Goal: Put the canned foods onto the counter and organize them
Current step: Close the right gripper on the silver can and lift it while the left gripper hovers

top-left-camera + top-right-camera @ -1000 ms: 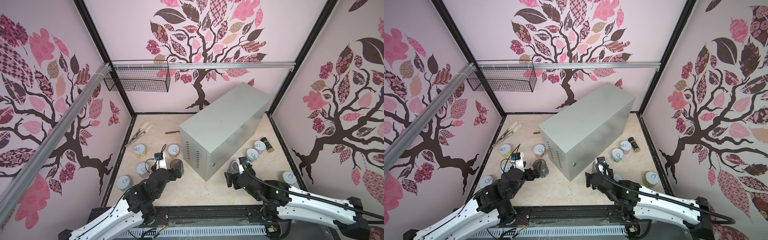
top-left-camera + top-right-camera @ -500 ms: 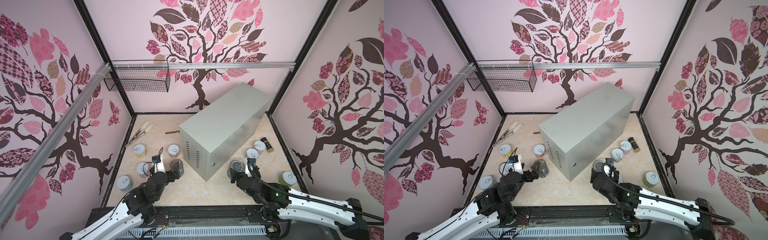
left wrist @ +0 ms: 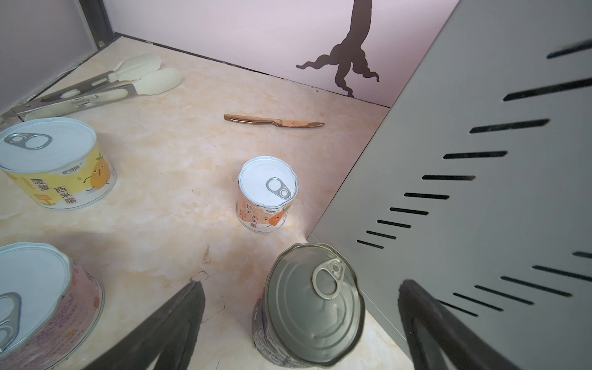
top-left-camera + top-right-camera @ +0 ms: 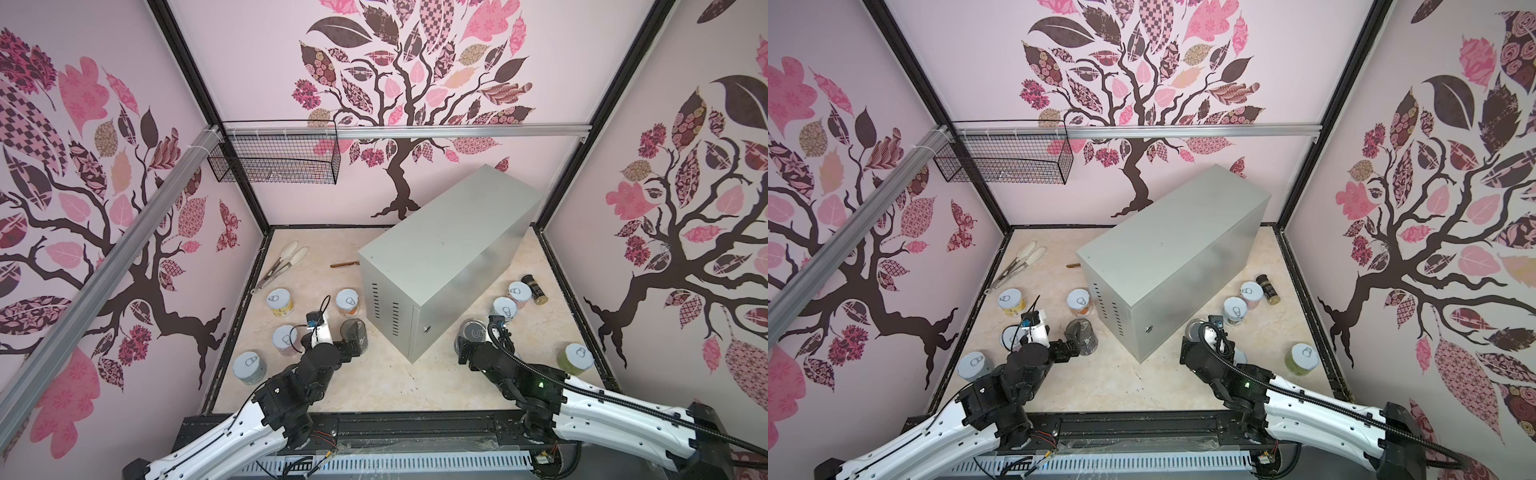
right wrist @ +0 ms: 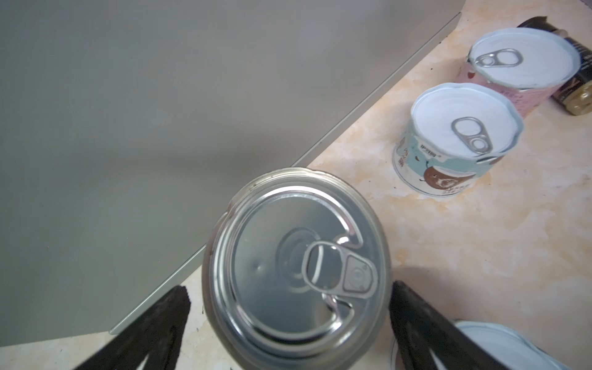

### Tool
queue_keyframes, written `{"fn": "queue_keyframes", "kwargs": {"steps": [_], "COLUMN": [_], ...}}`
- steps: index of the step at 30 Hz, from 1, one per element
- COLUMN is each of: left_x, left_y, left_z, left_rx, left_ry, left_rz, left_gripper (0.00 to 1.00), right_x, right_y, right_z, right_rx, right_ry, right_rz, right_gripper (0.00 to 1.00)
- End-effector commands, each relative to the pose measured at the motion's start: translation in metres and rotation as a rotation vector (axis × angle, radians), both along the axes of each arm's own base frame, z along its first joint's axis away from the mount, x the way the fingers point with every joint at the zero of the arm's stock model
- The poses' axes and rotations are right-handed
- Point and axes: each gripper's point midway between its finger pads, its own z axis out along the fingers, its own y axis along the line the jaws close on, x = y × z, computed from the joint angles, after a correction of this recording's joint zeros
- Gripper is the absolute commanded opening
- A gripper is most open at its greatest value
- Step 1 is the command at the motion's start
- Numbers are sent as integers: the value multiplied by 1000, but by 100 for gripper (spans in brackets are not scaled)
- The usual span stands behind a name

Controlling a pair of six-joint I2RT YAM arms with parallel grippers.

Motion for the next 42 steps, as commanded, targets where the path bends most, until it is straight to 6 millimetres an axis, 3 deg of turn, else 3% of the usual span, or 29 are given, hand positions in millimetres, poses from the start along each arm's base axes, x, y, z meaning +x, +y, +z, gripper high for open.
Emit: {"fn": "queue_keyframes", "kwargs": {"steps": [1,24,42], "left_x": [2,3,7], "left_y": [0,0,1], "left_z": [-6,-10,-16], "left_rx": [14,8,-8], "left_ry": [-3,6,31], "left_rz": [9,13,14], "left_gripper": [98,98,98], "right_x": [2,31,39], "right_y": [13,6,8], "right_z": [6,-18,-26], "right_rx": [32,-3,-19], "right_ry": [-16,10,-3], "right_rz": [52,21,20], "right_gripper": [100,100,100]}}
